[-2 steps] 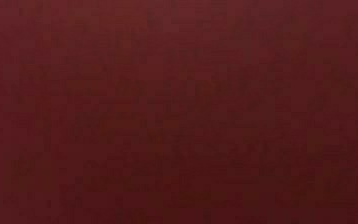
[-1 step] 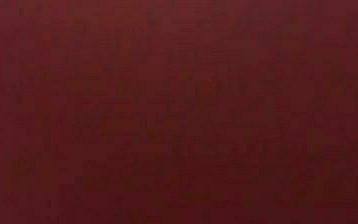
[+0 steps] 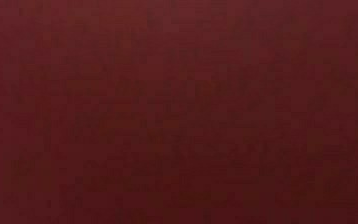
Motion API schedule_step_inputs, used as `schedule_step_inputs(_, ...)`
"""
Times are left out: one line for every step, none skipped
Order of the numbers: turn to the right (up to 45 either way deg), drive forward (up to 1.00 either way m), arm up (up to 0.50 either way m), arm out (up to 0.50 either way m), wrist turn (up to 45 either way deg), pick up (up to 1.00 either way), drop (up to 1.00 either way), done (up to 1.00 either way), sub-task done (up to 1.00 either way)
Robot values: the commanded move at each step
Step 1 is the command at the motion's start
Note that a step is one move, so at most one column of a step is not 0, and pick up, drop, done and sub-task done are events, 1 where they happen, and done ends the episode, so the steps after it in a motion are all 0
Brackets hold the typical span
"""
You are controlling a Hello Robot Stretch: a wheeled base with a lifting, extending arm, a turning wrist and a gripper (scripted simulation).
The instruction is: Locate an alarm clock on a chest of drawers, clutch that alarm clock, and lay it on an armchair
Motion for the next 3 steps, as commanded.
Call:
schedule_step_inputs(0.0,0.0,-0.3,0.0,0.0,0.0,0.0,0.0,0.0)
schedule_step_inputs(0.0,0.0,0.0,0.0,0.0,1.0,0.0,0.0,0.0)
schedule_step_inputs(0.0,0.0,0.1,0.0,0.0,0.0,0.0,0.0,0.0)
